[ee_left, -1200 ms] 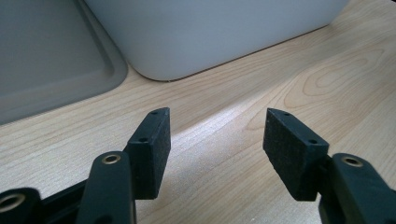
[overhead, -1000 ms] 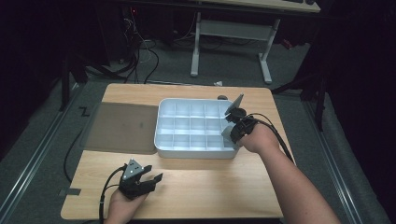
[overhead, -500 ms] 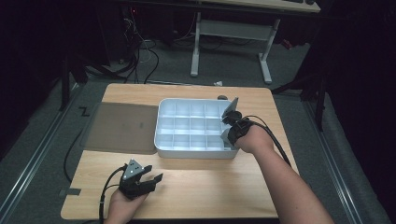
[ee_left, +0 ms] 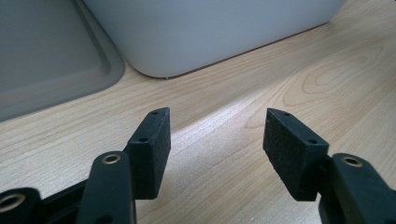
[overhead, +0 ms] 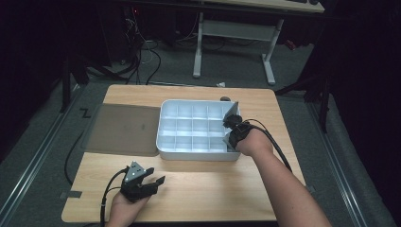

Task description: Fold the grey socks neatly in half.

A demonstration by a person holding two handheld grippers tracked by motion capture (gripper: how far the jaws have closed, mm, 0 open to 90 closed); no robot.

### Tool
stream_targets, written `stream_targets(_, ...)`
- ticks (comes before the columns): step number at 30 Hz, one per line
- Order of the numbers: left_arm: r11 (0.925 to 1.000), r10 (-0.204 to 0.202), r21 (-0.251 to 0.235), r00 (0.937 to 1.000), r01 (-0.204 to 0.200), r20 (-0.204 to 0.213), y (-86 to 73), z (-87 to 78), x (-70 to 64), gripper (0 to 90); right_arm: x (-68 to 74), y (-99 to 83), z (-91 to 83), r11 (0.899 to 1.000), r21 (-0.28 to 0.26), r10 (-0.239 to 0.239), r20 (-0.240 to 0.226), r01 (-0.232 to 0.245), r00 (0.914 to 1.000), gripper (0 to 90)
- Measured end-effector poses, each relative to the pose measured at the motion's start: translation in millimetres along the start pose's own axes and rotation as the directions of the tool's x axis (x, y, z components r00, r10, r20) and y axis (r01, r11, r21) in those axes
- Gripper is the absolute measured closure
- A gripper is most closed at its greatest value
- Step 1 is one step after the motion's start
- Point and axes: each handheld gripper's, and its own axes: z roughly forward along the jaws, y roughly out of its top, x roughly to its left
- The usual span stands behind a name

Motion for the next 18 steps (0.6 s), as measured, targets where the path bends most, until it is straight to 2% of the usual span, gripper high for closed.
stream_targets(4,1.0000,0.000,0.000,1.0000,0.000,0.000,0.0,-0.1,0.0,42.5,1.1,1.7,5.1,1.000,0.009,-0.013,0.005,0.013,0.9999,72.3)
stream_targets(5,1.0000,0.000,0.001,1.0000,0.000,-0.001,0.1,-0.1,0.2,42.5,2.3,1.9,6.0,1.000,0.016,0.001,0.005,-0.001,1.0000,72.4)
stream_targets(9,1.0000,-0.003,-0.001,1.0000,0.003,0.001,0.0,0.4,0.4,42.5,1.4,3.6,10.0,1.000,0.024,-0.017,0.004,0.017,0.9998,72.6)
stream_targets(10,1.0000,-0.003,-0.001,1.0000,0.003,0.001,0.0,0.5,0.3,42.5,3.0,3.6,10.5,0.999,0.034,0.007,0.002,-0.007,1.0000,72.6)
stream_targets(12,1.0000,-0.003,-0.001,1.0000,0.003,0.000,-0.1,1.0,0.1,42.5,1.8,4.7,12.6,0.999,0.033,-0.024,0.003,0.024,0.9997,72.7)
stream_targets(14,1.0000,-0.003,-0.002,1.0000,0.003,-0.001,-0.2,1.2,0.2,42.5,3.1,5.5,14.5,0.999,0.040,-0.011,0.004,0.011,0.9999,72.8)
stream_targets(16,1.0000,-0.004,-0.003,1.0000,0.004,0.000,-0.2,1.3,0.3,42.5,2.8,6.2,15.9,0.999,0.043,-0.022,0.007,0.022,0.9997,72.9)
stream_targets(17,1.0000,-0.003,-0.001,1.0000,0.003,0.001,-0.2,1.3,0.4,42.5,3.9,6.2,16.5,0.999,0.046,-0.008,0.007,0.008,0.9999,72.9)
stream_targets(18,1.0000,-0.002,0.001,1.0000,0.002,0.002,-0.1,1.2,0.5,42.5,2.8,6.7,16.9,0.999,0.047,-0.026,0.006,0.025,0.9997,72.9)
